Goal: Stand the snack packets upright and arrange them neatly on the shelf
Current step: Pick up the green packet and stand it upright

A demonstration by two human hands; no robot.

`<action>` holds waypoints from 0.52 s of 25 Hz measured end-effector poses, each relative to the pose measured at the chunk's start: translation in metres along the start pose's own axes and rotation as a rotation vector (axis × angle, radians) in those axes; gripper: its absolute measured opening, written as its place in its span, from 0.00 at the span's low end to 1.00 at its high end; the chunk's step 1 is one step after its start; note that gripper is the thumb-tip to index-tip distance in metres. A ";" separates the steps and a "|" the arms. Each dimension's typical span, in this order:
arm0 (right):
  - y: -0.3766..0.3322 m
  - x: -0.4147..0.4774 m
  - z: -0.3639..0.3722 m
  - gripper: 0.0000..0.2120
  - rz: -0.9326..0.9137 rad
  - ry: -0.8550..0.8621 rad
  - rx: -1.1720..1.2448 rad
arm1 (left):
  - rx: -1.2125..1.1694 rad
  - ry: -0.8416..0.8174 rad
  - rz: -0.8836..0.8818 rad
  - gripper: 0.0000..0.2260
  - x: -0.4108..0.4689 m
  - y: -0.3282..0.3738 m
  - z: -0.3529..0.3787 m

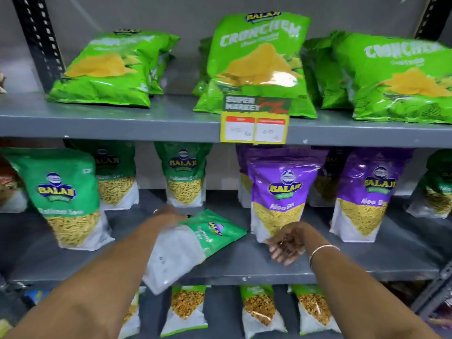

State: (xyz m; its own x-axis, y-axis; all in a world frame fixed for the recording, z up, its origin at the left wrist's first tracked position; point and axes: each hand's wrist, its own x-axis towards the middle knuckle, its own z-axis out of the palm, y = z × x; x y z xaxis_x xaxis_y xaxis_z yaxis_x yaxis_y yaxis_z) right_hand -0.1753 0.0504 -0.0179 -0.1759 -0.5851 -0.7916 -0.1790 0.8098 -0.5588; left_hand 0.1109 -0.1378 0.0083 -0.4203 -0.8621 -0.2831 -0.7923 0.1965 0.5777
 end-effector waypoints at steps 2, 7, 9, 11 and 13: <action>-0.018 0.014 0.060 0.19 -0.087 0.042 0.205 | -0.145 -0.127 -0.056 0.08 -0.009 -0.036 -0.015; -0.060 0.037 0.157 0.13 -0.203 0.141 0.705 | -0.334 -0.286 -0.107 0.26 -0.016 -0.073 -0.026; -0.070 0.031 0.164 0.07 -0.232 0.179 0.833 | -0.359 -0.422 -0.104 0.16 -0.013 -0.075 -0.030; -0.082 0.016 0.161 0.06 -0.255 0.195 0.840 | -0.328 -0.486 -0.134 0.09 -0.016 -0.075 -0.037; -0.098 -0.003 0.152 0.05 -0.302 0.208 0.769 | -0.268 -0.494 -0.102 0.08 -0.020 -0.068 -0.049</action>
State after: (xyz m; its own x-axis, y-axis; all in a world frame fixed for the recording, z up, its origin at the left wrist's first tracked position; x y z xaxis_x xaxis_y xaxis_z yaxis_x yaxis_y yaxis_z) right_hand -0.0100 -0.0207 0.0012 -0.4138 -0.7163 -0.5619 0.4475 0.3774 -0.8107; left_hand 0.1951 -0.1567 0.0118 -0.5558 -0.5366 -0.6349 -0.7268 -0.0570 0.6845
